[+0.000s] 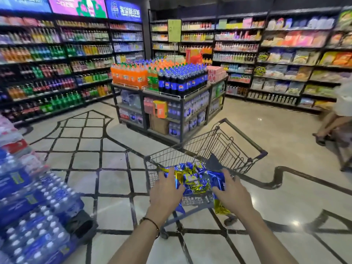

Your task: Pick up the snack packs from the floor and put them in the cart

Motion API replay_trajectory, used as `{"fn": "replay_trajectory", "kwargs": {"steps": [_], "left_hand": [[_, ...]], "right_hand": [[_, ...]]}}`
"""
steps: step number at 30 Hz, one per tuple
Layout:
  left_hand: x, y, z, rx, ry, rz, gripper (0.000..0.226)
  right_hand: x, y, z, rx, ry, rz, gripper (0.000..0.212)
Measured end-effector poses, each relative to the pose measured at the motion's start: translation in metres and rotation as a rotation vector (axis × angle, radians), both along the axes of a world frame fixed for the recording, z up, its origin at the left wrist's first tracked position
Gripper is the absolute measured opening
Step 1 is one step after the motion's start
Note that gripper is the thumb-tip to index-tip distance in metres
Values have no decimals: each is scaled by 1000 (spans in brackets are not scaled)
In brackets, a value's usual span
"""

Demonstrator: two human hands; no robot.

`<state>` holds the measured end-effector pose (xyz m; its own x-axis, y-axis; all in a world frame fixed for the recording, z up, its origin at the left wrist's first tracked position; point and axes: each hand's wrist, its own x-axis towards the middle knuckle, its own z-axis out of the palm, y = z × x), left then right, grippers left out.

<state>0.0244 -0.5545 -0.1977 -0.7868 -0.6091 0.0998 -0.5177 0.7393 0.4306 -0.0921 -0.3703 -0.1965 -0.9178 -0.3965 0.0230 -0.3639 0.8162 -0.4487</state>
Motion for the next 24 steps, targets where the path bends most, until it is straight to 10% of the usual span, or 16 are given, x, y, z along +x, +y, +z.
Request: {"fn": "replay_trajectory", "kwargs": {"steps": [24], "left_hand": [[-429, -132, -101, 133, -268, 184, 59]], "right_hand": [[-469, -126, -96, 69, -222, 78, 68]]}}
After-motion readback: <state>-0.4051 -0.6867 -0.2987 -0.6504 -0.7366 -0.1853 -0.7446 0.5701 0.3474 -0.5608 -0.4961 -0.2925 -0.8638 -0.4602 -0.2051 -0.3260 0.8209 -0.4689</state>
